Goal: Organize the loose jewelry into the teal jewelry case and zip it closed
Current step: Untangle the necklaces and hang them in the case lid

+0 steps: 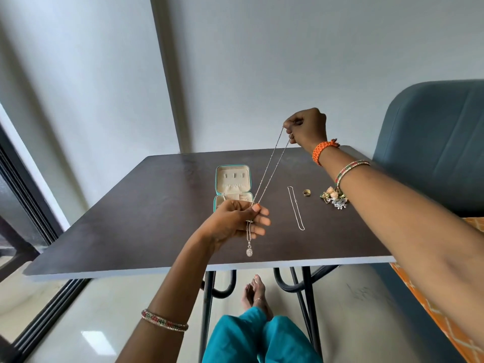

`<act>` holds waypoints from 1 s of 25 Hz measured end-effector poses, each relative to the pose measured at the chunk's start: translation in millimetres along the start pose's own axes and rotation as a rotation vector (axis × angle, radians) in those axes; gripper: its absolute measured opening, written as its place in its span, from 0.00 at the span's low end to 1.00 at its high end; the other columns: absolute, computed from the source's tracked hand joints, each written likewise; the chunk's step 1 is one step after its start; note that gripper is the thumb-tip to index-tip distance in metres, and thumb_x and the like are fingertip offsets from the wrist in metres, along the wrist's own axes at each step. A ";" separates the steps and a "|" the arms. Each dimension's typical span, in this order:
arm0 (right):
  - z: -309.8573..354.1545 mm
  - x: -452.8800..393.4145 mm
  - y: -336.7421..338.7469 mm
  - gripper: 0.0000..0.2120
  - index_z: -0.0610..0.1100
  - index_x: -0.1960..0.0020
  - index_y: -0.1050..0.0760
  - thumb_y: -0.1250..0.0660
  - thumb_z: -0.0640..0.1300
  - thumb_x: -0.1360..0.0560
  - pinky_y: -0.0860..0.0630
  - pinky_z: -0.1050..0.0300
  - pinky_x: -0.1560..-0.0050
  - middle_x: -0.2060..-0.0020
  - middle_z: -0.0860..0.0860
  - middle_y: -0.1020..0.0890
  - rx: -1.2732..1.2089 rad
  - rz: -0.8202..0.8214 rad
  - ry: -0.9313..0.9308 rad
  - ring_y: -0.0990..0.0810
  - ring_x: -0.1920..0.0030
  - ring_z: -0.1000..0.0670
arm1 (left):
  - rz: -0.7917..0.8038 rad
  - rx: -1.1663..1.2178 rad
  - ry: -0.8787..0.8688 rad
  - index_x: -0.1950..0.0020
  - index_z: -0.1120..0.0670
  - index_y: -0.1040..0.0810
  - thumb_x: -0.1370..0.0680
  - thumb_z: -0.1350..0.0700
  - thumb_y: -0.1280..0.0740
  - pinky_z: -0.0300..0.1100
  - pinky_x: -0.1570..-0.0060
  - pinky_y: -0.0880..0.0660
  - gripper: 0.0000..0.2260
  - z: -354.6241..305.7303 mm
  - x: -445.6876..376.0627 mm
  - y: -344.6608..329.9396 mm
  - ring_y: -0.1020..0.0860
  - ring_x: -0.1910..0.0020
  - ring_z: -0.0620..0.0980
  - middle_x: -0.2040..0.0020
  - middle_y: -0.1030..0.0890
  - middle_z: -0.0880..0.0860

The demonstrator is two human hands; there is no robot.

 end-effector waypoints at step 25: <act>-83.9 -27.6 -3.5 0.03 0.43 0.62 0.17 0.29 0.39 0.31 0.19 0.44 0.57 0.62 0.46 0.18 0.255 -0.008 -0.128 0.19 0.54 0.44 | -0.101 -0.684 0.099 0.56 0.61 0.19 0.22 0.50 0.35 0.38 0.67 0.31 0.15 31.8 -18.8 -46.1 0.29 0.70 0.45 0.65 0.22 0.52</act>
Point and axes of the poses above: each hand's wrist, its own x-axis away from the middle knuckle, its own y-axis out of the back of the hand, z = x × y, the point moved 2 cm from there along -x, towards the middle knuckle
